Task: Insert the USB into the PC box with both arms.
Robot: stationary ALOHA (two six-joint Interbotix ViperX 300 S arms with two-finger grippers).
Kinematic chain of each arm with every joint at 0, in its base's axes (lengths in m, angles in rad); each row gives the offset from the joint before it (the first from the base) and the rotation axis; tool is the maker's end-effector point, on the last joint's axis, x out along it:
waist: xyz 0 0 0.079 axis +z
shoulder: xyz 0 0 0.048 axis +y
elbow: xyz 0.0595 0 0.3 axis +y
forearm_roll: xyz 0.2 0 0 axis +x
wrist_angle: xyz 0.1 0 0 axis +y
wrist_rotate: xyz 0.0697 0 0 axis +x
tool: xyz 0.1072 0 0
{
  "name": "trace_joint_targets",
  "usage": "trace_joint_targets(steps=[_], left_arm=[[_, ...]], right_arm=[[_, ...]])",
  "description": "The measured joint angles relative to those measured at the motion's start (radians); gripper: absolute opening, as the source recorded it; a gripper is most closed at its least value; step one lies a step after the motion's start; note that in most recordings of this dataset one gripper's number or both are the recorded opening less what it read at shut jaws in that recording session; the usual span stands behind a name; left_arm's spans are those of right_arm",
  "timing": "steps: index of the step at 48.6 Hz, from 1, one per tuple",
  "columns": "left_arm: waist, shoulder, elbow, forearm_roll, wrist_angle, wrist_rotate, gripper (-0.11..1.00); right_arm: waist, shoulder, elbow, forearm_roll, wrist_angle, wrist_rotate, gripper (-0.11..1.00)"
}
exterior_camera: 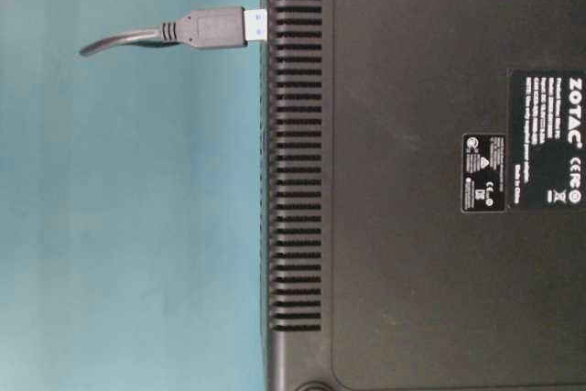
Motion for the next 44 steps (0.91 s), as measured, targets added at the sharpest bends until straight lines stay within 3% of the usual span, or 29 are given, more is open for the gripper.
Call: trace_joint_targets(steps=[3,5,11,20,28,32,44], left_arm=[[-0.005,0.005,-0.014,0.003,0.015,-0.018,0.05],[-0.011,0.011,-0.032,0.003,0.034,-0.032,0.0],[-0.021,0.02,-0.081,0.006,0.101,-0.038,0.0],[-0.029,0.046,-0.166,0.008,0.238,-0.038,0.0],[-0.034,0.083,-0.207,0.009,0.337,-0.021,0.0],[-0.034,0.091,-0.213,0.009,0.373,-0.006,0.0],[-0.035,0.089,-0.213,0.009,0.399,-0.005,0.0]], right_arm=[[0.0,-0.003,0.0,0.006,-0.002,0.002,0.15],[0.0,-0.012,-0.002,0.014,-0.006,0.006,0.09],[0.003,-0.032,-0.002,0.037,-0.025,0.077,0.01],[0.017,-0.023,-0.025,0.04,0.014,0.189,0.0],[0.035,0.051,-0.12,0.048,0.204,0.253,0.0],[0.049,0.11,-0.213,0.048,0.348,0.279,0.0],[0.092,0.259,-0.445,0.043,0.683,0.285,0.02]])
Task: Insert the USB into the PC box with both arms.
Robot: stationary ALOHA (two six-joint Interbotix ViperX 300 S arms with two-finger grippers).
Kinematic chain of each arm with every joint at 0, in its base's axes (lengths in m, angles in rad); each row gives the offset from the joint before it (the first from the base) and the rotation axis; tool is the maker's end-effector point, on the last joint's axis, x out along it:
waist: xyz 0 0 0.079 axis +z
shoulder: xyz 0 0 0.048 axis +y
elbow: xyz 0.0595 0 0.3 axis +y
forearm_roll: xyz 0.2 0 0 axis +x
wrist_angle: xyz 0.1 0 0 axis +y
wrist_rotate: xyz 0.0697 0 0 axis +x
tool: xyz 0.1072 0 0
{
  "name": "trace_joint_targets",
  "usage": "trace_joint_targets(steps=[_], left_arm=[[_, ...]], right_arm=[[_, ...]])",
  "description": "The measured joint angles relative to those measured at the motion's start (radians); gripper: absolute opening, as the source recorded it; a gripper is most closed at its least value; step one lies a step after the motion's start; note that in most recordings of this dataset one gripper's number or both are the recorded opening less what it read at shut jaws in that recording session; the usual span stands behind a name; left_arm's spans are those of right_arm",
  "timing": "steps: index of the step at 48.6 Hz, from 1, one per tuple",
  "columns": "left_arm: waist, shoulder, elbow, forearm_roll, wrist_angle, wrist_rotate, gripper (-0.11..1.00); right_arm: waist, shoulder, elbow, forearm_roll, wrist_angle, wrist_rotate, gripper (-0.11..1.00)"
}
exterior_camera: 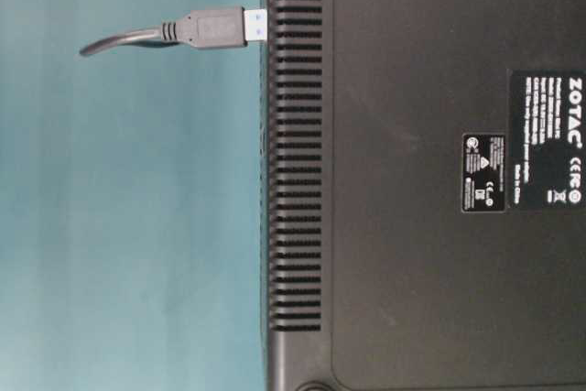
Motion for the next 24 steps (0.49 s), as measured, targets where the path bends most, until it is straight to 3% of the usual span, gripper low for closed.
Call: trace_joint_targets(steps=[15,24], left_arm=[[0.0,-0.005,-0.002,0.0,0.012,0.0,0.0],[0.0,-0.005,0.0,0.0,0.012,0.0,0.0]], right_arm=[[0.041,0.149,-0.19,0.0,0.259,0.005,0.14],[0.043,0.256,-0.29,0.0,0.405,0.009,0.48]])
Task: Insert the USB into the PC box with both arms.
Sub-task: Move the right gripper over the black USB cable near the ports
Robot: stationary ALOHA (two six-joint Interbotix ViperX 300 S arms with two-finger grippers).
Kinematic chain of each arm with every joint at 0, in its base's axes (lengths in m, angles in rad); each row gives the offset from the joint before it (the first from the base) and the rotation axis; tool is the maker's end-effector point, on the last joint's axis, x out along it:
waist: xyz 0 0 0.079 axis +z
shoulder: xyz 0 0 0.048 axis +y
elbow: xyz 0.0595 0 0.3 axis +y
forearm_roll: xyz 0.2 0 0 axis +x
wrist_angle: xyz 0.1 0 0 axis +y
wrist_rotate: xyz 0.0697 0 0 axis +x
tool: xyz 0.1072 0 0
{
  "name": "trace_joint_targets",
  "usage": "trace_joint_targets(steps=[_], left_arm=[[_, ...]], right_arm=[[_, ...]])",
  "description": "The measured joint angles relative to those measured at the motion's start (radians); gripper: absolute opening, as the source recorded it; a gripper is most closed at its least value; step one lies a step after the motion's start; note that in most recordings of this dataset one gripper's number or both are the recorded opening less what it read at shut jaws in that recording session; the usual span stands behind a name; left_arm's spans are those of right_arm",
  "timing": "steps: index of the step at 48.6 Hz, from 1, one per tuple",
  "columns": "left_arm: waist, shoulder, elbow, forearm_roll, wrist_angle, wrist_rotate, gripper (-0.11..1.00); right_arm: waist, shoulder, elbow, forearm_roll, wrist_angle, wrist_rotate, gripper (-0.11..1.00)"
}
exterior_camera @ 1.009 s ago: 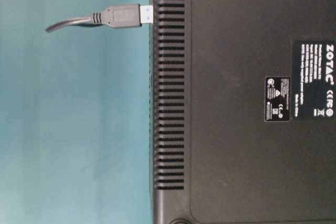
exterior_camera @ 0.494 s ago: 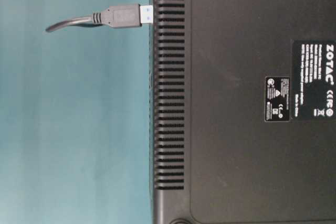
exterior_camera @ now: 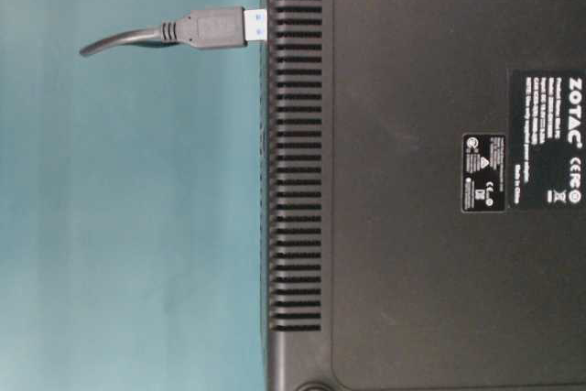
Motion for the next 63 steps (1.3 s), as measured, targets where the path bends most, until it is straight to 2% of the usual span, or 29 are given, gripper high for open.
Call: trace_joint_targets(steps=[5,9,20,33,63], left_arm=[[0.0,0.0,0.0,0.0,0.0,0.0,0.0],[0.0,0.0,0.0,0.0,0.0,0.0,0.0],[0.0,0.0,0.0,0.0,0.002,0.0,0.0],[0.0,0.0,-0.002,0.0,0.002,0.0,0.0],[0.0,-0.012,0.0,0.0,0.0,-0.002,0.0]], right_arm=[[-0.003,0.048,-0.064,0.0,0.075,0.015,0.74],[-0.011,0.078,-0.1,-0.003,0.117,0.02,0.85],[-0.015,0.16,-0.169,-0.009,0.161,0.02,0.84],[-0.015,0.221,-0.186,-0.014,0.202,0.02,0.84],[-0.015,0.27,-0.199,-0.015,0.201,0.017,0.82]])
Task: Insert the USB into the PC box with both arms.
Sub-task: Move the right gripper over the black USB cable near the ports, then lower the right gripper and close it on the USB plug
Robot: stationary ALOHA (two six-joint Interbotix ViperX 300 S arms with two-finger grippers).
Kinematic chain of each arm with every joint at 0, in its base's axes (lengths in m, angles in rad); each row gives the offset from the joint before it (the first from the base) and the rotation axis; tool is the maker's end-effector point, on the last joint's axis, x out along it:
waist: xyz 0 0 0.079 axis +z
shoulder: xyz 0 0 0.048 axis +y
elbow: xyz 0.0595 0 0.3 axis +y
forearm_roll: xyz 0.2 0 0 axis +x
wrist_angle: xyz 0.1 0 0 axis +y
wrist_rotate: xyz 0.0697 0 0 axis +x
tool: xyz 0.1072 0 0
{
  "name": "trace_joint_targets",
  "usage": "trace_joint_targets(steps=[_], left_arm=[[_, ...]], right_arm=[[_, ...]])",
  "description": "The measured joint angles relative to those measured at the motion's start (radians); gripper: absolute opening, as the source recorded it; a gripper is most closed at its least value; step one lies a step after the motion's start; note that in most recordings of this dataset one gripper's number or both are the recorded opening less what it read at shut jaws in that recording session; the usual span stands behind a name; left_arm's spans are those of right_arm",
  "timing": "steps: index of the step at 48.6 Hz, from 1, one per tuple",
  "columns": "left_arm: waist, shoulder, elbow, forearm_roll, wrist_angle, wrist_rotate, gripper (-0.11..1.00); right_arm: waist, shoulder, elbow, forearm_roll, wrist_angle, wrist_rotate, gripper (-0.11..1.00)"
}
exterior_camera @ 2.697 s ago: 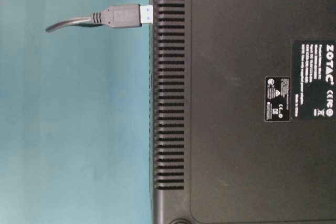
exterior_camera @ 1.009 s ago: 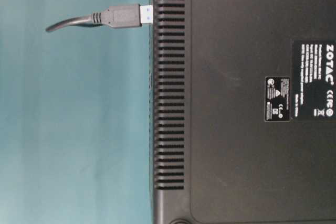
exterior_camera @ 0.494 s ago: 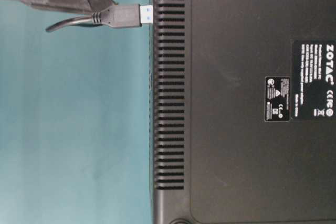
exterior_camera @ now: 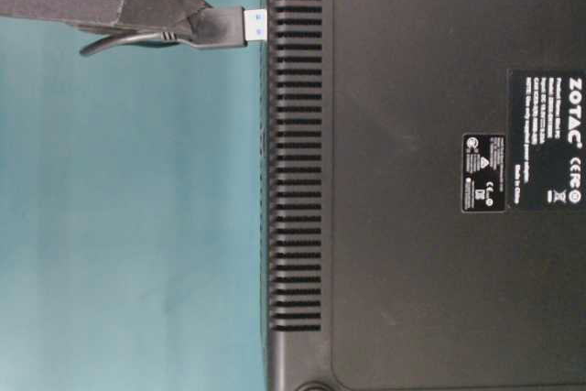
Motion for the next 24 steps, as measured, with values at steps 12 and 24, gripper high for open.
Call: trace_joint_targets(steps=[12,24], left_arm=[[0.0,-0.002,0.0,0.0,0.002,-0.008,0.0],[0.0,0.0,0.005,0.0,0.002,-0.008,0.0]], right_arm=[[0.005,0.005,-0.009,0.0,0.0,0.0,0.67],[0.006,0.006,-0.009,0.002,0.002,-0.002,0.56]])
